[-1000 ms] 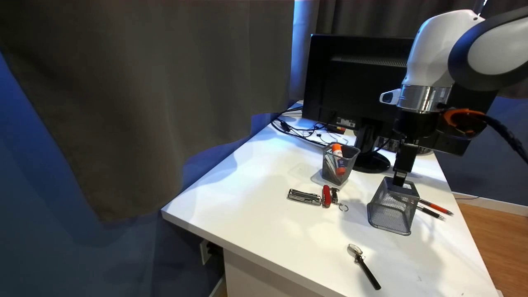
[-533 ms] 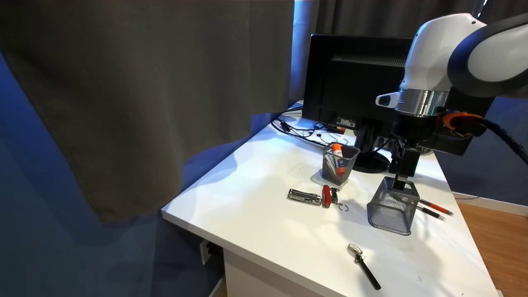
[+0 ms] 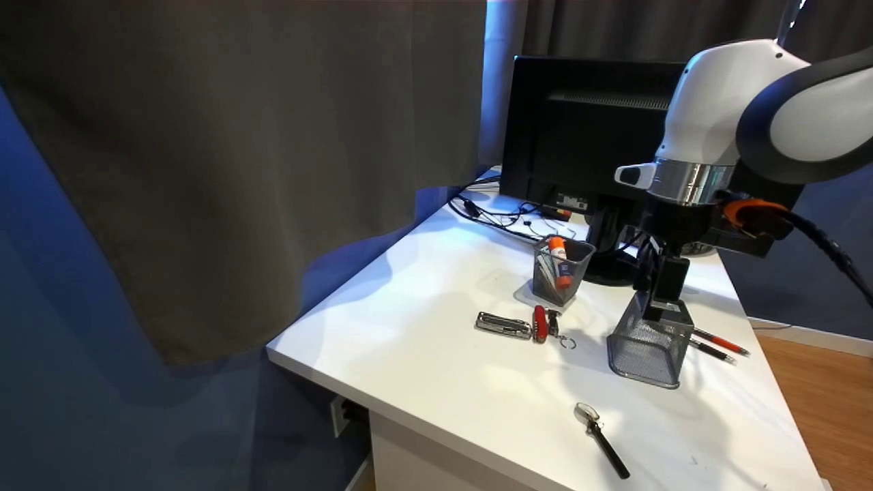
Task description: Remove the pens from the bin, then put the bin upright
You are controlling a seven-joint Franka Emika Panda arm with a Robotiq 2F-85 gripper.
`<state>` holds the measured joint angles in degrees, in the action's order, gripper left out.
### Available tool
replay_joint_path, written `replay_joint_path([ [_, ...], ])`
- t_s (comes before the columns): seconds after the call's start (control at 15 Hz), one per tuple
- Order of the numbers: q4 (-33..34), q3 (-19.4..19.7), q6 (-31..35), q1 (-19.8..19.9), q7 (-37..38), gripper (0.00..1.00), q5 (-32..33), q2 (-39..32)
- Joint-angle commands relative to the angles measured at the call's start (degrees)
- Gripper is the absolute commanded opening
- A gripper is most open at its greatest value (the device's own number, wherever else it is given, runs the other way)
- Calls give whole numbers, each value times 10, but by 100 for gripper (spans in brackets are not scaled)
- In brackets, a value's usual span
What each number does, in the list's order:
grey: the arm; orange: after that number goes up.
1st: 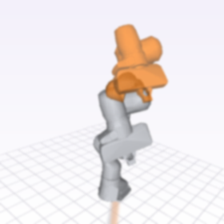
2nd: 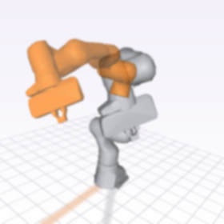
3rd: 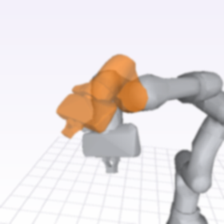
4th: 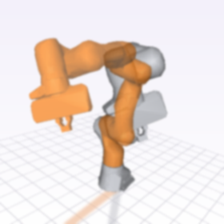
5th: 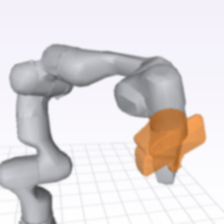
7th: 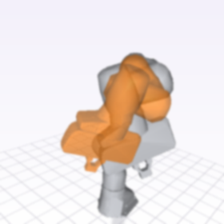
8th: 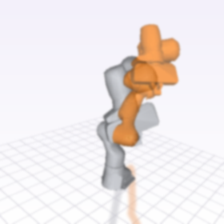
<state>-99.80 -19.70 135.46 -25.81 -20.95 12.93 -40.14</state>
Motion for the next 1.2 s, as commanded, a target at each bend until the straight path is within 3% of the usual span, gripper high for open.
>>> replay_joint_path([
  [0.0, 14, 1, 10, -4, -12, 100, 14, -15],
  [0.53, 18, 1, 0, -3, -24, 100, 16, -29],
  [0.6, 16, 1, 3, -1, -27, 96, 15, -29],
  [0.67, 13, 0, 7, 2, -31, 74, 14, -28],
  [0.8, 5, 0, 16, 8, -35, 70, 13, -23],
  [1.0, -23, -18, 68, 39, -56, 53, -9, -10],
  [1.13, -49, -38, 113, 71, -82, 53, -26, -2],
])
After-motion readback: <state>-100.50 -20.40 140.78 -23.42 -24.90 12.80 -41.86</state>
